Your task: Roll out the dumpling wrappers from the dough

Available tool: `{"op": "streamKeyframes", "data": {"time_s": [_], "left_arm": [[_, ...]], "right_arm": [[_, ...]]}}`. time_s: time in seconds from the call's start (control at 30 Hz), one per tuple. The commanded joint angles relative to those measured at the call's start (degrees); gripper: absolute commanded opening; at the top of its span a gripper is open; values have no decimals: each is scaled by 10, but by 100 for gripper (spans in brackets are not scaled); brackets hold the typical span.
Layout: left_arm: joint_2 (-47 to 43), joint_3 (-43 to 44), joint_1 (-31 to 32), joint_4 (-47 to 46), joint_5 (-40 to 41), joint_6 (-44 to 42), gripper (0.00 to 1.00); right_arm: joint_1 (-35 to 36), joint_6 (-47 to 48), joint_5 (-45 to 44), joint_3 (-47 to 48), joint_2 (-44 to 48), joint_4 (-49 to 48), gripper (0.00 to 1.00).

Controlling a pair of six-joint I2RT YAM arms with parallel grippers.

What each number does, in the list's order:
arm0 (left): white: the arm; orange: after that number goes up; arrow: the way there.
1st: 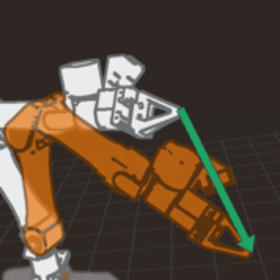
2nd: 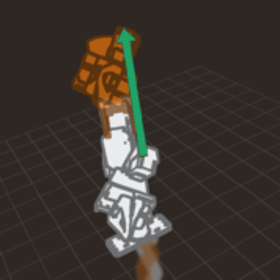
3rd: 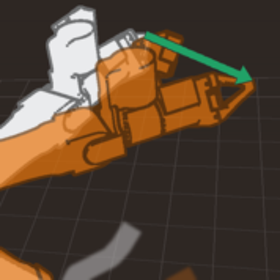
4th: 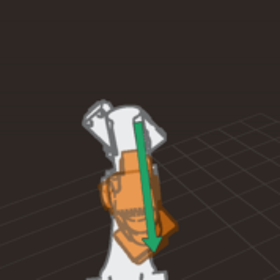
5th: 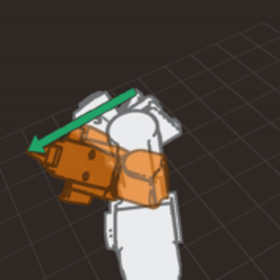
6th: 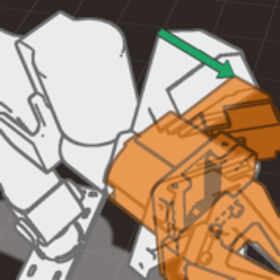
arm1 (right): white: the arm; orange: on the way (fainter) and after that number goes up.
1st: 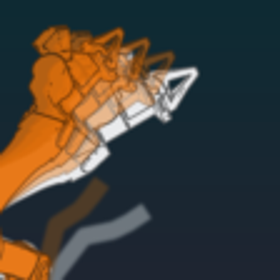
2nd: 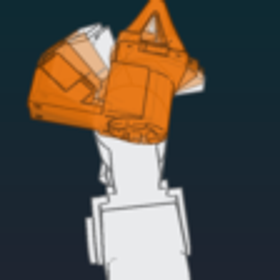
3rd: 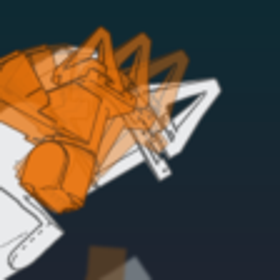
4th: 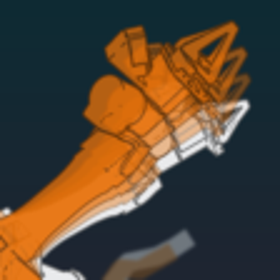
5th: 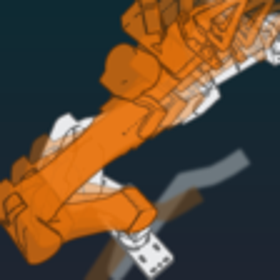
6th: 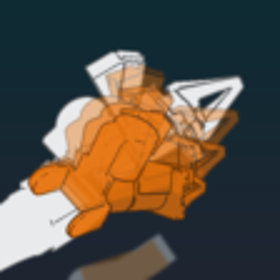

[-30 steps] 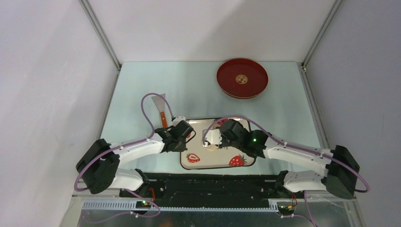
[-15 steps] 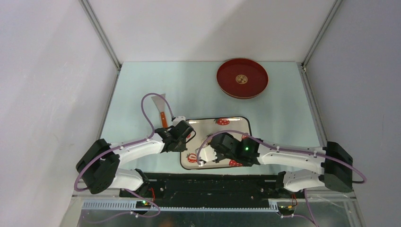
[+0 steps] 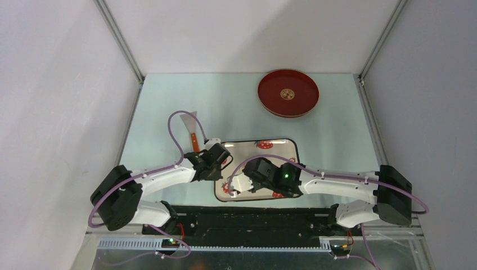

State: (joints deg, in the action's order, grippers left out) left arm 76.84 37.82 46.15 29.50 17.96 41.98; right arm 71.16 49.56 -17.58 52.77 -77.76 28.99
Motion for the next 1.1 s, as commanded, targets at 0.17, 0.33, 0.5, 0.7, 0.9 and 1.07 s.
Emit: {"op": "streamKeyframes", "data": {"time_s": [0.17, 0.33, 0.5, 0.7, 0.9, 1.07], "left_arm": [[29, -43, -1, 71, 21, -17, 2], [28, -43, -1, 72, 21, -18, 2], [27, -43, -1, 72, 21, -18, 2], [26, -43, -2, 73, 21, -18, 2], [26, -44, -1, 72, 21, -19, 1], [26, -43, -1, 72, 22, -19, 2]], "right_arm": [[29, -53, 57, -9, -29, 14, 0], [29, -78, 85, -33, -35, -1, 0], [22, -91, 104, -48, -51, -10, 0], [20, -91, 107, -51, -81, -10, 0], [10, -90, 112, -64, -97, -22, 0], [8, -89, 106, -70, -117, -26, 0]]}}
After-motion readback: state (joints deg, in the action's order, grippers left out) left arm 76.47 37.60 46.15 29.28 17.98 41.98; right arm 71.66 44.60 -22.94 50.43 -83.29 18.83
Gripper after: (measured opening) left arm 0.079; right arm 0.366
